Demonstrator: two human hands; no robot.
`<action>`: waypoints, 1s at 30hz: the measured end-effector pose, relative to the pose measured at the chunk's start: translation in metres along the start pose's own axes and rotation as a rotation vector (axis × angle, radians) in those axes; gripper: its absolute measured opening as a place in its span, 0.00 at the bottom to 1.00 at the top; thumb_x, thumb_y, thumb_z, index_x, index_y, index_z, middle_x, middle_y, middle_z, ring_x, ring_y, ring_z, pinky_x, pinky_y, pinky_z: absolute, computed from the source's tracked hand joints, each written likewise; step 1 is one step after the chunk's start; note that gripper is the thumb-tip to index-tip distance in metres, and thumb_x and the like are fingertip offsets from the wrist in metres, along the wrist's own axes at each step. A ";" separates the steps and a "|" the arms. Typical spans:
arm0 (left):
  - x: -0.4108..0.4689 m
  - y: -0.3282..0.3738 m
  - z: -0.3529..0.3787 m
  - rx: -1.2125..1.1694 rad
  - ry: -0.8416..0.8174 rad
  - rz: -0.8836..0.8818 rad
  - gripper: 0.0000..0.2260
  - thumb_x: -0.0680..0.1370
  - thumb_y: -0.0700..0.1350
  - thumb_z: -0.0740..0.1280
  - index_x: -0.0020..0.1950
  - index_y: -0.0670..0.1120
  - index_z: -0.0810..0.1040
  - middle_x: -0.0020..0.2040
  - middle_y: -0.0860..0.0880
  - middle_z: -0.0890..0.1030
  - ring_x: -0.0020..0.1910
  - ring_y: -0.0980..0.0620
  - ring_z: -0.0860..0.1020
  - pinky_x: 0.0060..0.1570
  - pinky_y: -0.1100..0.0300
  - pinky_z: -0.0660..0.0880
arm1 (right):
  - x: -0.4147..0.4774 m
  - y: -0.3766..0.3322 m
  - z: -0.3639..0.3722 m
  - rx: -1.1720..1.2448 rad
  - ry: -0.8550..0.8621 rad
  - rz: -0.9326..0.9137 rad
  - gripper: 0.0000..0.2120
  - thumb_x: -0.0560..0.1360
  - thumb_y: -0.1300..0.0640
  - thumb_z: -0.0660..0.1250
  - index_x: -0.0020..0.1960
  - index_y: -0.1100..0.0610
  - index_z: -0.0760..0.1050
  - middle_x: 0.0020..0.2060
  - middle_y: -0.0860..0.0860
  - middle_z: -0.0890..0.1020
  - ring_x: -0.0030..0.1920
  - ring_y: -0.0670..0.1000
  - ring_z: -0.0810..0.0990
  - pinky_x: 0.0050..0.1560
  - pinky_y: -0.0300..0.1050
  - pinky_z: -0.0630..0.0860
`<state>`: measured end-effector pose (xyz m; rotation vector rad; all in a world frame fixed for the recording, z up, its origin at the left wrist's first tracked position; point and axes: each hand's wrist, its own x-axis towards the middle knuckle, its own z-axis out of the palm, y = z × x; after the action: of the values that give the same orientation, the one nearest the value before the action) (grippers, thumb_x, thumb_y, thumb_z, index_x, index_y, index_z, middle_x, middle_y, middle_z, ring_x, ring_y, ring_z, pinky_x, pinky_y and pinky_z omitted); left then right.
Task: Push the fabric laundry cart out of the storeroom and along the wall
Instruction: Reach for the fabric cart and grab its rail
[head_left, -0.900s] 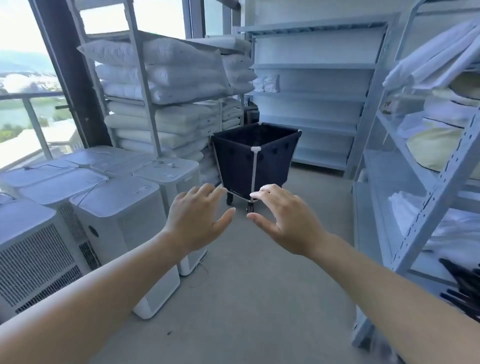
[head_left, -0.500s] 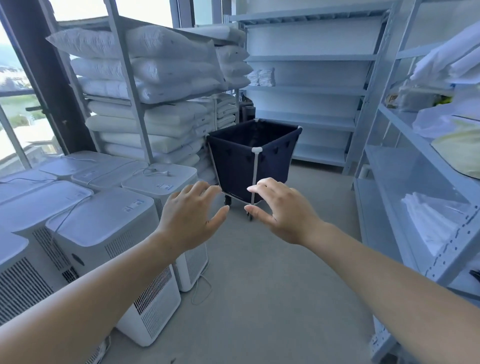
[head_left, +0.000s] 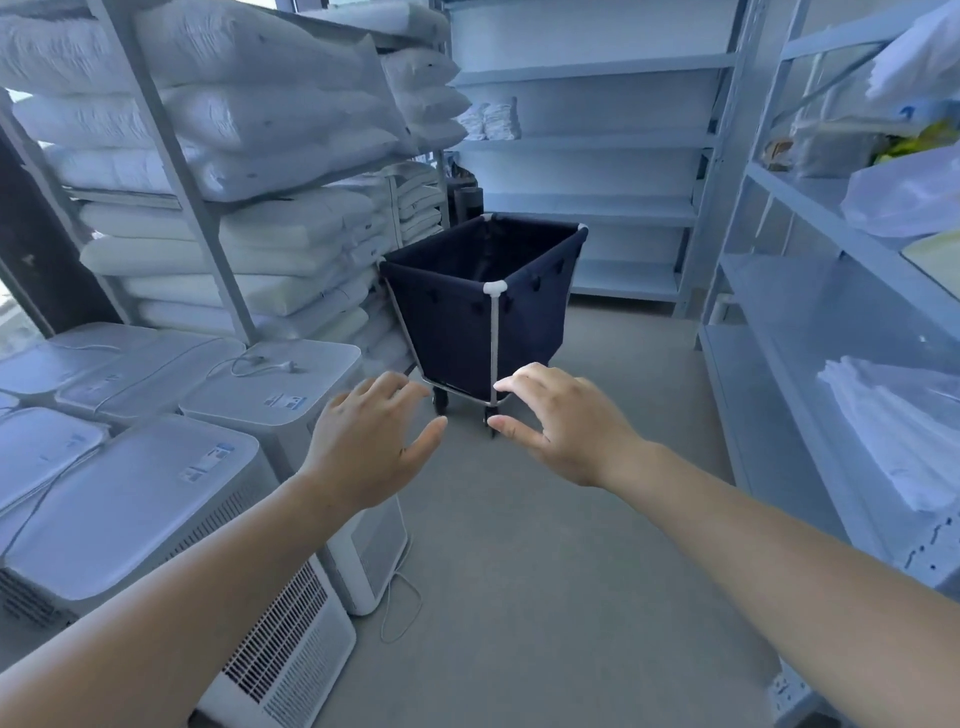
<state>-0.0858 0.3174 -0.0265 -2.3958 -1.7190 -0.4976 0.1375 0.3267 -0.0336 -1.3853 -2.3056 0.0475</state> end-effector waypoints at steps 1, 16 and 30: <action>0.015 0.000 0.010 0.001 -0.012 0.008 0.19 0.78 0.59 0.55 0.62 0.50 0.74 0.60 0.52 0.76 0.59 0.49 0.74 0.57 0.51 0.70 | 0.009 0.014 0.003 -0.009 -0.005 0.010 0.22 0.78 0.41 0.57 0.65 0.53 0.70 0.59 0.49 0.75 0.58 0.51 0.74 0.57 0.49 0.69; 0.294 0.069 0.132 -0.132 -0.019 0.095 0.17 0.78 0.58 0.56 0.56 0.51 0.77 0.52 0.51 0.80 0.51 0.49 0.78 0.48 0.56 0.67 | 0.135 0.247 -0.003 0.055 0.000 0.163 0.22 0.78 0.41 0.57 0.64 0.53 0.71 0.59 0.48 0.76 0.57 0.49 0.74 0.55 0.48 0.72; 0.482 -0.007 0.237 -0.135 -0.008 0.038 0.16 0.78 0.55 0.58 0.60 0.49 0.76 0.57 0.50 0.78 0.53 0.46 0.77 0.50 0.53 0.71 | 0.318 0.388 0.072 0.048 -0.132 0.150 0.22 0.78 0.41 0.55 0.65 0.52 0.70 0.61 0.47 0.75 0.59 0.49 0.73 0.57 0.48 0.71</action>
<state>0.0886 0.8223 -0.0787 -2.5199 -1.6904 -0.6182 0.3056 0.8019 -0.0837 -1.5707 -2.2841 0.2468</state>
